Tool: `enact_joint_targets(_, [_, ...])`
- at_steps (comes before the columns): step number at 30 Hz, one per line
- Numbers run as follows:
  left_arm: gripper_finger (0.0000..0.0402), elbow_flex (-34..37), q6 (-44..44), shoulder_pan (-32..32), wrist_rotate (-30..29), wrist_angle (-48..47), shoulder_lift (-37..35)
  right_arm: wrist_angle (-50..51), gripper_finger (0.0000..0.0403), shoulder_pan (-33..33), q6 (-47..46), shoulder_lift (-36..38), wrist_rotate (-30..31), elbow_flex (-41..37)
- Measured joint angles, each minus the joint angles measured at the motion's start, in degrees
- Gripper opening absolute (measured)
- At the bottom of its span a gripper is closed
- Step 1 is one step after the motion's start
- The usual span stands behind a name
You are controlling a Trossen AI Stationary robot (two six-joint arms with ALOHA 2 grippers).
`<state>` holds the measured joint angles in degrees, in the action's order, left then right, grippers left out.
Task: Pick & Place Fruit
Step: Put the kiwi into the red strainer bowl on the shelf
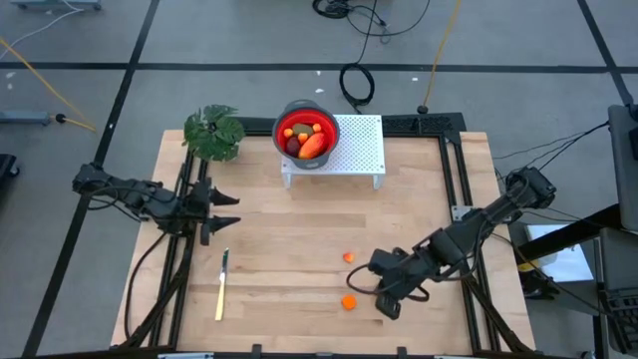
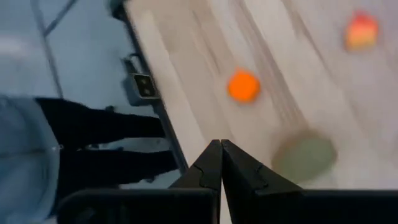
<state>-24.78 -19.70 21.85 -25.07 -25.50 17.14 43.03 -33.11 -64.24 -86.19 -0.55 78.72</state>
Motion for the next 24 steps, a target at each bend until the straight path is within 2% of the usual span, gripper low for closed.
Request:
enact_joint_targets(8, [0.0255,0.75,-1.4,0.0,0.08,-0.01,-0.05,5.02,0.0,-0.8,-17.01,0.05,-7.36,-1.7])
enact_joint_targets(11, [0.0255,0.75,-1.23,0.0,0.07,0.04,-0.05,4.52,0.0,-0.76,-19.15,0.31,-9.78,-3.01])
enact_joint_targets(17, [0.0255,0.75,-1.4,0.0,0.06,0.05,-0.05,3.56,0.0005,-0.67,-20.07,0.31,-10.19,-4.48])
enact_joint_targets(24, [0.0255,0.75,-1.44,0.0,-0.05,0.05,-0.05,3.5,0.0048,-0.32,-22.23,0.31,-10.22,-5.65])
